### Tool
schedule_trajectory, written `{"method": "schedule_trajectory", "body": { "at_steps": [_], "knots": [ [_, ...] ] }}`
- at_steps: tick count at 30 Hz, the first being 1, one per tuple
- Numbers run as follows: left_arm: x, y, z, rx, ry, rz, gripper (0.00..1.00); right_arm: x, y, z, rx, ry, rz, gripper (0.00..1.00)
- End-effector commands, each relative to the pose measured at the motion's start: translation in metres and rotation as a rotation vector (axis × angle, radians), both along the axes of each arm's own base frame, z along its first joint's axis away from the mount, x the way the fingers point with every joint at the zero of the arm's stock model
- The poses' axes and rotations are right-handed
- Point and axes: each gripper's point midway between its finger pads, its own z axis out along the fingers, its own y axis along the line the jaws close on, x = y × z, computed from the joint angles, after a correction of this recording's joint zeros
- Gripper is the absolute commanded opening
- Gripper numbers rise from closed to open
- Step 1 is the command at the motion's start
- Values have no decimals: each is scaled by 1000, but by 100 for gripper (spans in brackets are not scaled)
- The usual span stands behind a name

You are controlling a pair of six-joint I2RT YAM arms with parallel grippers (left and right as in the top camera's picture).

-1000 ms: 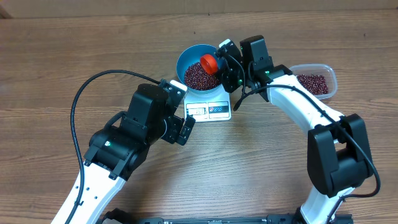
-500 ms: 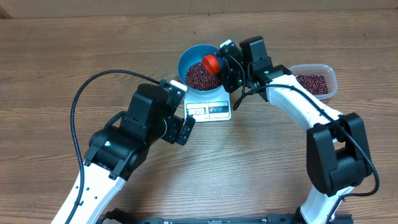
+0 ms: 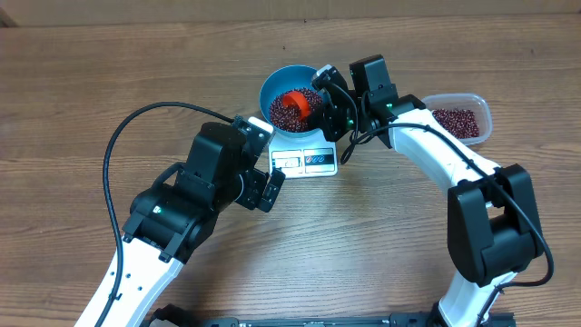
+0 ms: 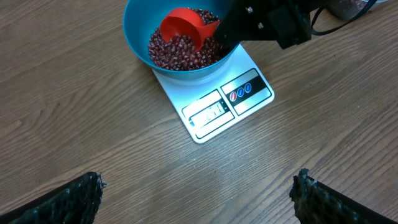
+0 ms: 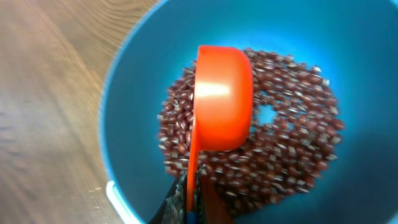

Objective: Scoop item into bowl and weigh 150g on scale
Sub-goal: 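Tilt the orange cup over the blue bowl to pour beans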

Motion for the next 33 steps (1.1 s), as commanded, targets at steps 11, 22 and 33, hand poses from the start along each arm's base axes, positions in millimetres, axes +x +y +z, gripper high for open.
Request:
{"method": "schedule_trajectory", "body": {
  "at_steps": [11, 22, 33],
  "knots": [
    [0, -1, 9, -11, -21, -15, 100, 4, -24, 52, 307, 70, 24, 4],
    [0, -1, 9, -11, -21, -15, 100, 1, -17, 77, 411, 31, 101, 4],
    [0, -1, 8, -11, -20, -15, 99, 0, -19, 101, 402, -34, 96, 4]
  ]
}}
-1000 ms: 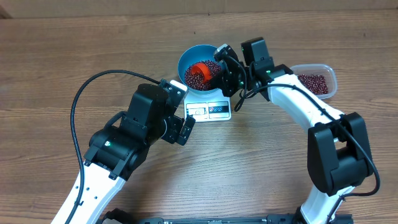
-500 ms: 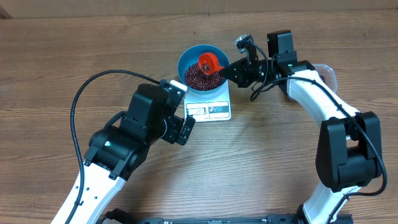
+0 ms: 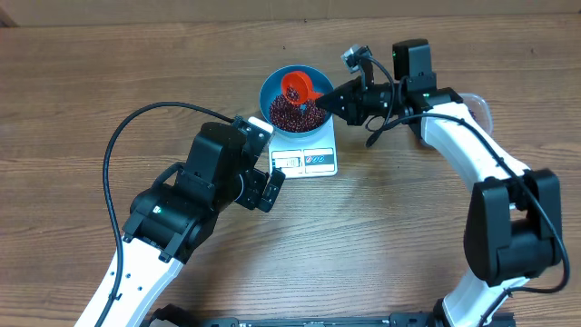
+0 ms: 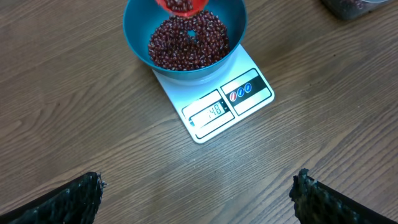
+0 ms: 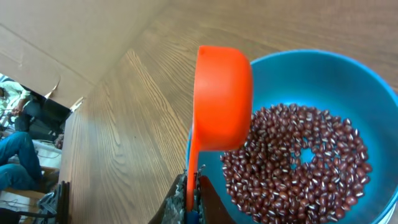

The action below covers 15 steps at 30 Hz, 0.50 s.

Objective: Scoop item into bowl and weigh 150g on scale
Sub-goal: 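Tilt the orange cup over the blue bowl to pour beans, then hold the cup over the bowl, tipping out remaining beans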

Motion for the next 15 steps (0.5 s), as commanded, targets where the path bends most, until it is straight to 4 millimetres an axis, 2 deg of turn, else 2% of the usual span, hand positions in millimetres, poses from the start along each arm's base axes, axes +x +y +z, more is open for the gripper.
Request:
{"method": "schedule_trajectory", "body": {
  "at_steps": [1, 15],
  "knots": [
    [0, -1, 9, -11, -21, -15, 100, -1, -3, 31, 6, -77, -15, 4],
    [0, -1, 8, -11, -21, -15, 99, 11, -11, 22, -60, -94, -85, 4]
  ]
}}
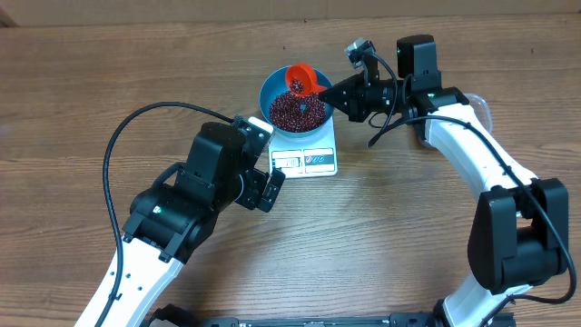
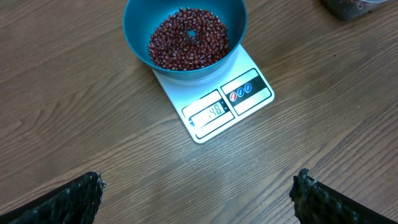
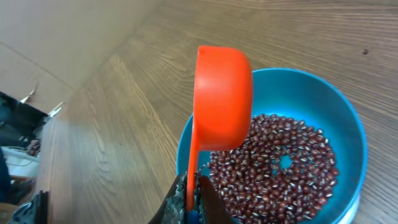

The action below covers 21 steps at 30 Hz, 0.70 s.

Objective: Scoop item into bowl and weigh 150g on scale
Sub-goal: 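Hold the cup over the bowl, tipping out remaining beans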

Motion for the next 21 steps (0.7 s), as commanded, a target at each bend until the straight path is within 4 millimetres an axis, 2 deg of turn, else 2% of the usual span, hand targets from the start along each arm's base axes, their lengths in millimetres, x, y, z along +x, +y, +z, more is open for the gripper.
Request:
{"method": "schedule_trajectory", "body": {
  "at_steps": [1, 5, 12, 21],
  "knots": [
    [0, -1, 8, -11, -20, -15, 99, 4, -4, 13, -17, -50, -26, 4],
    [0, -1, 8, -11, -20, -15, 100, 3, -5, 10, -49, -104, 6, 4],
    [0, -1, 8, -11, -21, -15, 99, 4, -12, -10, -175, -117, -26, 4],
    [0, -1, 9, -11, -21, -15, 100, 5, -12, -9, -167, -101, -36, 4]
  ]
}}
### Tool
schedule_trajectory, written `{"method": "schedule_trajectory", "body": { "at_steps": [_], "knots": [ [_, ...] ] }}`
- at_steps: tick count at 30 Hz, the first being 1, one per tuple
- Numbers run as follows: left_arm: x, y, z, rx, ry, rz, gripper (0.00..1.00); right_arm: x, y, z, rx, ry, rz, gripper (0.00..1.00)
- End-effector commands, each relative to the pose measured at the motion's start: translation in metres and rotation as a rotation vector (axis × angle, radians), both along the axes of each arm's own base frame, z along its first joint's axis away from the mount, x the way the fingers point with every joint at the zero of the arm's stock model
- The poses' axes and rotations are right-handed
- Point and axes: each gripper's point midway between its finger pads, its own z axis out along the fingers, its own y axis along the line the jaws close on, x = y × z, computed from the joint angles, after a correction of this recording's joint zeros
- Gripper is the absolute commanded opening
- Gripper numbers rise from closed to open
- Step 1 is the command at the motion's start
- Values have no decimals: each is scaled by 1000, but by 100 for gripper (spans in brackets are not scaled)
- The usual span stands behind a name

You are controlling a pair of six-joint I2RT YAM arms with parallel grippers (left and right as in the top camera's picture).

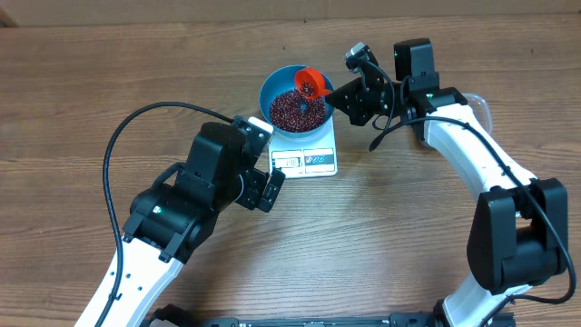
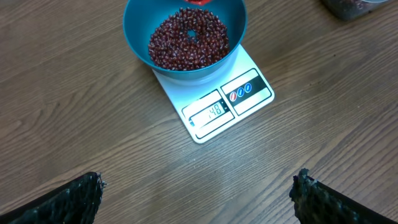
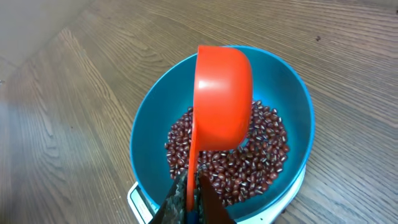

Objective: Scoop item into bowl and weigh 150g on scale
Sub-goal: 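Hold the cup over the bowl, tipping out remaining beans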

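A blue bowl (image 1: 278, 89) of red beans (image 2: 186, 38) stands on a white scale (image 1: 309, 161) whose display (image 2: 214, 112) reads 148. My right gripper (image 1: 340, 91) is shut on the handle of an orange scoop (image 1: 312, 82), held tilted above the bowl's far right side. In the right wrist view the scoop's (image 3: 222, 99) underside covers part of the beans, with the bowl rim (image 3: 142, 134) below it. Dark beans show inside the scoop in the overhead view. My left gripper (image 2: 198, 196) hangs open over bare table, nearer than the scale.
A clear plastic tub of beans (image 1: 482, 104) sits at the back right, mostly hidden behind my right arm; its corner (image 2: 348, 6) shows in the left wrist view. A black cable (image 1: 118, 136) loops at the left of my left arm.
The scoop has come down and nearer the bowl's middle; its edge now shows at the top of the left wrist view. The display still reads 148. My left arm has not moved.
The scoop first lay down in the beans inside the bowl. It then hung above the bowl with beans in it, and the display read 148. Later it was higher, at the far rim. Now it is lower over the bowl again.
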Motion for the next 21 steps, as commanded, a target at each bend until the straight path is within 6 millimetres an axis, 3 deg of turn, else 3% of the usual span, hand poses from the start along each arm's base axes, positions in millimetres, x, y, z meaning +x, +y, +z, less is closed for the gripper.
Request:
{"method": "schedule_trajectory", "body": {
  "at_steps": [1, 6, 21],
  "knots": [
    [0, -1, 9, -11, -21, -15, 100, -5, 3, 12, -23, -61, 35, 4],
    [0, -1, 9, -11, -21, -15, 99, -14, 10, 6, -77, -115, 119, 4],
    [0, -1, 9, -11, -21, -15, 100, -14, 9, 8, -101, -156, 132, 4]
  ]
}}
